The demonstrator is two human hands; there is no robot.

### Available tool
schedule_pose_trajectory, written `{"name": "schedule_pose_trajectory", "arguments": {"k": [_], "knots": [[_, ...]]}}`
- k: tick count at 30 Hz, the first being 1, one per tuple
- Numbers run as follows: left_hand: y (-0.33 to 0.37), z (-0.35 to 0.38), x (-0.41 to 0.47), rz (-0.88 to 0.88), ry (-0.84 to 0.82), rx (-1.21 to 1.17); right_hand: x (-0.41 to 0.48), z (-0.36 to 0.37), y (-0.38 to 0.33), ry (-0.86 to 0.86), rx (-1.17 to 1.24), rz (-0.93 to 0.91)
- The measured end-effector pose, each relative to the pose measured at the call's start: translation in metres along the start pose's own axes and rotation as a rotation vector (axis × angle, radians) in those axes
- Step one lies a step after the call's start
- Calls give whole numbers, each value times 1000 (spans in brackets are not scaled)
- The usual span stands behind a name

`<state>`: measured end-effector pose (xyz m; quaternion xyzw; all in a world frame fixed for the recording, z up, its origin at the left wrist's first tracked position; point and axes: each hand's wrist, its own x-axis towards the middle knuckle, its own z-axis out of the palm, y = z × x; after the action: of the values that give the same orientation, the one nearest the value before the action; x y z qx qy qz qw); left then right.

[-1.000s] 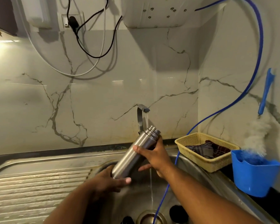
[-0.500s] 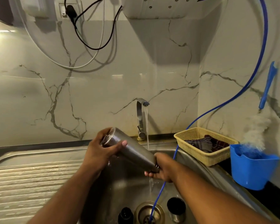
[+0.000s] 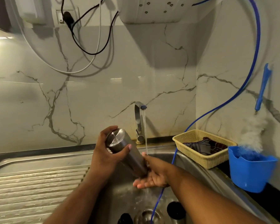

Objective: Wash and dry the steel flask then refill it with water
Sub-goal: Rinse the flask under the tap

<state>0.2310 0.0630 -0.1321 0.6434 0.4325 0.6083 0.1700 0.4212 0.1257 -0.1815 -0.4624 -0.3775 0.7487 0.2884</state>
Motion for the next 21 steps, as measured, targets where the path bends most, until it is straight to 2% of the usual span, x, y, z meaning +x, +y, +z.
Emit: {"name": "schedule_pose_trajectory", "arguments": {"k": [3,5,7,10,13,15,17,21], "knots": [[-5,-6,0,-232,-35,11,4,-5,-9,231,95,-345],[-15,-10,-3,-423,-183,11,7,-8,-16,335,165,-550],[-26,-8,-10,-569,-350,103,7,-9,-21,379,181,-660],[-37,11,-21,-652,-585,274,3,2,-19,305,26,-638],[-44,28,-26,-705,-668,268,6,16,-7,223,-199,-554],[-48,32,-25,-698,-701,290,12,19,-3,267,-200,-545],[-54,32,-20,-614,-728,406,14,18,-3,350,-197,-558],[-60,28,-15,-513,-679,465,16,10,-3,458,-313,-618]]}}
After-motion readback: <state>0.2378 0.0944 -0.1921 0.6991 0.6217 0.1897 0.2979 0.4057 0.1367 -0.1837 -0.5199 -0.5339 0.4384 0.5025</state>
